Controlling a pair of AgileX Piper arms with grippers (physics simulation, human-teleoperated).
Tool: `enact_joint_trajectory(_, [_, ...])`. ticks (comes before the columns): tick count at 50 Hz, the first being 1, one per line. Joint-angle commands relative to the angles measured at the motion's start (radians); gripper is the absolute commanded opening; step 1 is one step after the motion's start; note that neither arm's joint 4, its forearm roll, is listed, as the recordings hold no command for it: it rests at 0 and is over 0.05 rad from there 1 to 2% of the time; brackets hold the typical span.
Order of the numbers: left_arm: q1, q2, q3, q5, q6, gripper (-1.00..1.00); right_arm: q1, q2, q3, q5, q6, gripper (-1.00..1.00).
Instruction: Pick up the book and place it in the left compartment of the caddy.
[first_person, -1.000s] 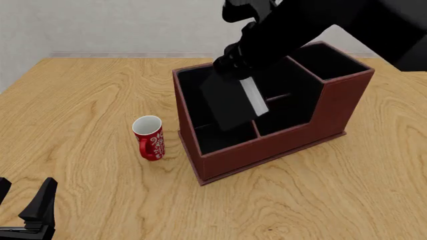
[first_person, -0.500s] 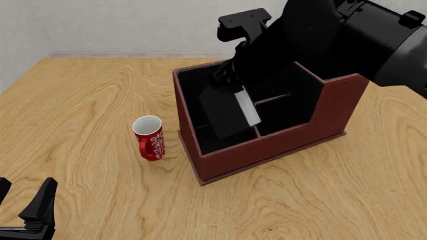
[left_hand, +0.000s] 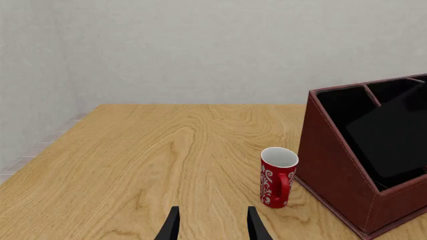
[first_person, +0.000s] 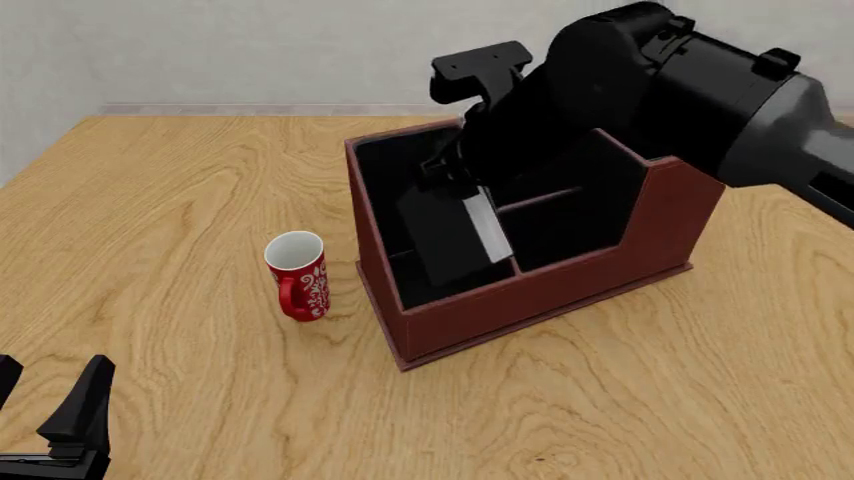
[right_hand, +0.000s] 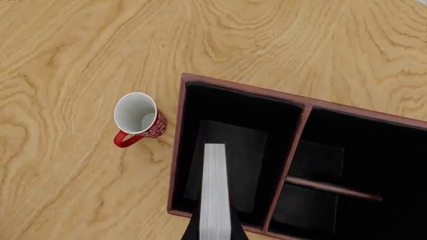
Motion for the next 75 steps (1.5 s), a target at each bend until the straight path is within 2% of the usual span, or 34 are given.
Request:
enact_joint_trajectory(1, [0.000, 0.000, 0.000, 0.000, 0.000, 1.00, -0.014, 0.010, -0.002, -0.020, 0.018, -1.00])
enact_joint_trajectory(15, [0.000, 0.000, 0.000, 0.000, 0.000, 1.00, -0.035, 0.045, -0.006, -0.041, 0.012, -1.00])
enact_joint_trajectory(31, [0.000, 0.000, 0.000, 0.000, 0.000, 1.00, -0.027, 0.061, 0.029, -0.082, 0.023, -1.00])
enact_joint_trajectory(75, [0.000, 0.000, 0.000, 0.000, 0.000, 1.00, -0.030, 0.138, 0.022, -0.138, 0.041, -1.00])
